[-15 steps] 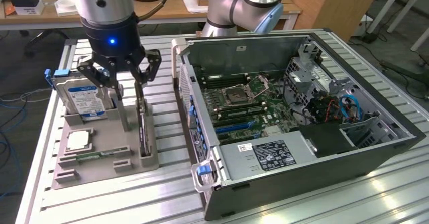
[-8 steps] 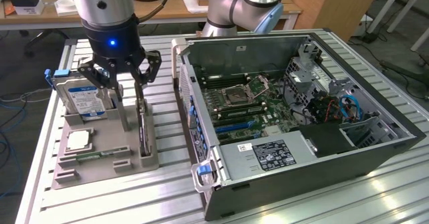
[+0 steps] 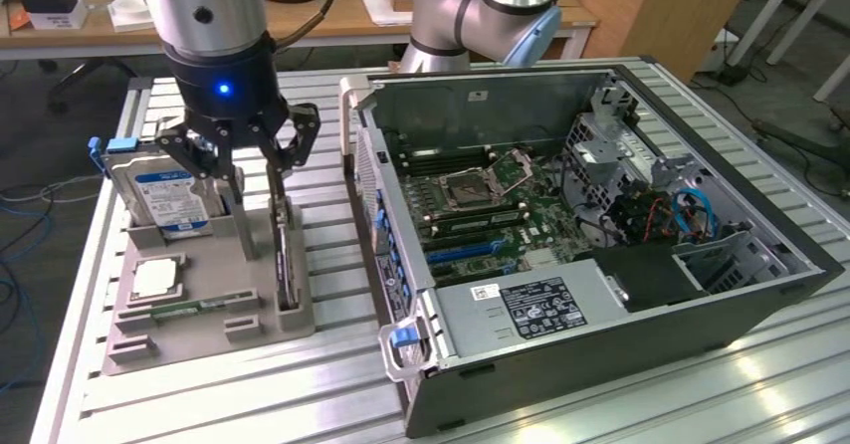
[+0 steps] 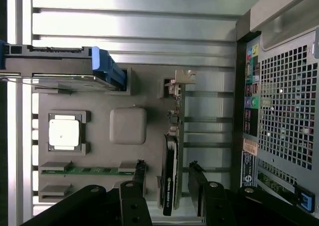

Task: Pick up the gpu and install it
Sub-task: 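Pick up the gpu and move the gpu toward the slot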

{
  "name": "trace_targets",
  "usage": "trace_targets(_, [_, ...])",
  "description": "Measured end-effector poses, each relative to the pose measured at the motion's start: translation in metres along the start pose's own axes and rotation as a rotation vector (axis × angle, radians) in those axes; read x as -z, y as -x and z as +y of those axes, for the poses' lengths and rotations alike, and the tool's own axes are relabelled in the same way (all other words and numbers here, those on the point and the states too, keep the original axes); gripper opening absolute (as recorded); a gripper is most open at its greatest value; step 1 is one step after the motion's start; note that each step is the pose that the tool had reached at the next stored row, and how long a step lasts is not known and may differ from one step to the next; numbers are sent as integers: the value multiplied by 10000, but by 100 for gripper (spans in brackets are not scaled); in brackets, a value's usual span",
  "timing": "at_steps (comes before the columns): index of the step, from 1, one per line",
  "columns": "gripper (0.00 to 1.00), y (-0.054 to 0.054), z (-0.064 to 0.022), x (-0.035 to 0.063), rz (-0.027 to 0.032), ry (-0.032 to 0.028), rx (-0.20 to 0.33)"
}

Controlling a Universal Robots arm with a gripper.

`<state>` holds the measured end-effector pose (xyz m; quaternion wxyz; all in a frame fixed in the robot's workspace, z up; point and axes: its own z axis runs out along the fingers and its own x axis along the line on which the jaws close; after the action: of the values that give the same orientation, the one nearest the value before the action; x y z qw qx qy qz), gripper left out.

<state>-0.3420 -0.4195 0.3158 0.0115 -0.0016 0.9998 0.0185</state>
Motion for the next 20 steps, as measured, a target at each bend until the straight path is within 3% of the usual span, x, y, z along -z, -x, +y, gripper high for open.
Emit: trace_targets(20, [47,-3,-4,-115,0,0,0])
